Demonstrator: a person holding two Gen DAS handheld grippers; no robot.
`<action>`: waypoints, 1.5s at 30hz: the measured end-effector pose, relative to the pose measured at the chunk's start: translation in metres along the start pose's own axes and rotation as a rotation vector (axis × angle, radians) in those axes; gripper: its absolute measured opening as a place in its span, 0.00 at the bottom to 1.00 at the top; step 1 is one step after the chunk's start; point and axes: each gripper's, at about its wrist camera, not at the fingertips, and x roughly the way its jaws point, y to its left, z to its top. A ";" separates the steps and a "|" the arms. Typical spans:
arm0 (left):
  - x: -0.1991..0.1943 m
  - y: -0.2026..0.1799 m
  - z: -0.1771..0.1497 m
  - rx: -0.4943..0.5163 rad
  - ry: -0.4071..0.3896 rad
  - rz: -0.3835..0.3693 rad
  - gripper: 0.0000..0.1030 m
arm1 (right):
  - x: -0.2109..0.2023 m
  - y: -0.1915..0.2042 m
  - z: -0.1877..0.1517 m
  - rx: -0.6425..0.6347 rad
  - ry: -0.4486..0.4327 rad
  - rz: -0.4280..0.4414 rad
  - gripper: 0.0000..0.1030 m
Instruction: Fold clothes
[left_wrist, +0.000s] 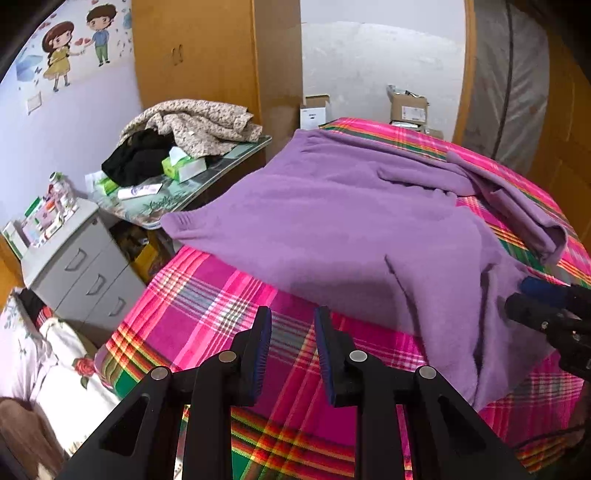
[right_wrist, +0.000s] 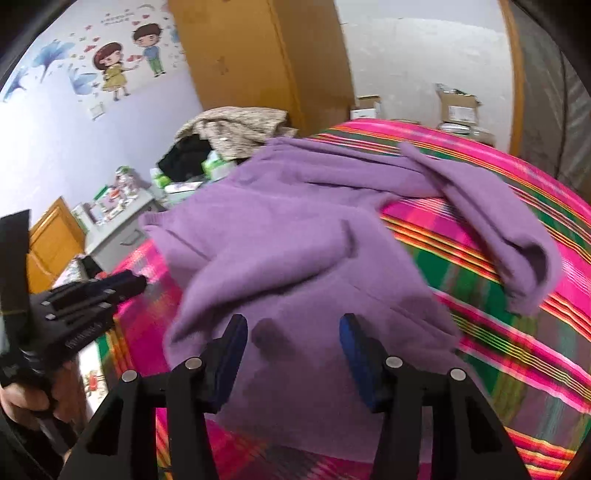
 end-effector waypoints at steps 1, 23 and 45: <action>0.001 0.000 -0.001 0.000 0.002 -0.002 0.25 | 0.001 0.005 0.002 -0.005 0.000 0.015 0.52; -0.002 -0.005 -0.002 0.006 0.014 -0.017 0.25 | -0.063 -0.033 0.009 0.111 -0.217 0.050 0.06; -0.022 -0.077 -0.003 0.139 -0.024 -0.176 0.25 | -0.257 -0.229 -0.125 0.605 -0.487 -0.490 0.06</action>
